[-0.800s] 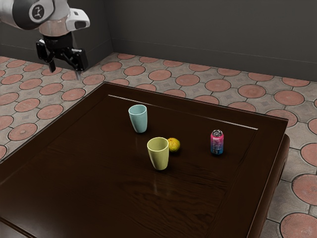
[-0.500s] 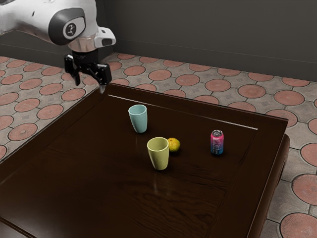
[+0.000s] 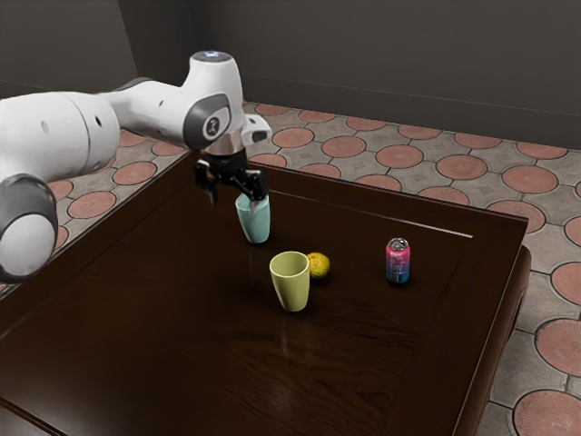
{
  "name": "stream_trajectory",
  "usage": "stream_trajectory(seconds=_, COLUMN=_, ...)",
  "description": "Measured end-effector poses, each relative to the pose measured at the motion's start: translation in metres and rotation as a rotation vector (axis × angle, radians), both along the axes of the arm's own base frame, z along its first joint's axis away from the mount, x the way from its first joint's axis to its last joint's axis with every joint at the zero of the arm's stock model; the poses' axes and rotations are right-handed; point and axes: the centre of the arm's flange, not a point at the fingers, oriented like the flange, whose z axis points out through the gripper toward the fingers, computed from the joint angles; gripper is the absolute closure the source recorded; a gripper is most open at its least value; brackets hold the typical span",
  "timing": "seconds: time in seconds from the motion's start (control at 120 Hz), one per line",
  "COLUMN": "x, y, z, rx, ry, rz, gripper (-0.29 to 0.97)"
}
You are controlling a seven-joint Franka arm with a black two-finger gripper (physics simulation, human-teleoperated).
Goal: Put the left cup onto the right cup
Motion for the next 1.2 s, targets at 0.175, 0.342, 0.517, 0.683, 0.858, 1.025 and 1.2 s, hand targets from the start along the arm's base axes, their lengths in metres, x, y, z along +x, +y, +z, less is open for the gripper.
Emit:
stream_trajectory(seconds=0.175, x=0.022, y=0.04, z=-0.016, rx=-0.011, ry=-0.023, rz=0.038, gripper=0.0)
stream_trajectory(seconds=0.342, x=0.052, y=0.073, z=-0.035, rx=-0.03, ry=-0.073, rz=0.058, gripper=0.0)
stream_trajectory(seconds=0.517, x=0.068, y=0.088, z=-0.06, rx=-0.071, ry=-0.153, rz=0.073, gripper=0.0)
stream_trajectory(seconds=0.683, x=0.076, y=0.093, z=-0.081, rx=-0.089, ry=-0.206, rz=0.078, gripper=0.0)
stream_trajectory(seconds=0.858, x=0.08, y=0.094, z=-0.106, rx=-0.108, ry=-0.218, rz=0.081, gripper=0.0)
stream_trajectory(seconds=1.025, x=0.082, y=0.094, z=-0.105, rx=-0.111, ry=-0.233, rz=0.075, gripper=0.29)
stream_trajectory(seconds=1.2, x=0.082, y=0.088, z=-0.101, rx=-0.115, ry=-0.24, rz=0.06, gripper=0.61)
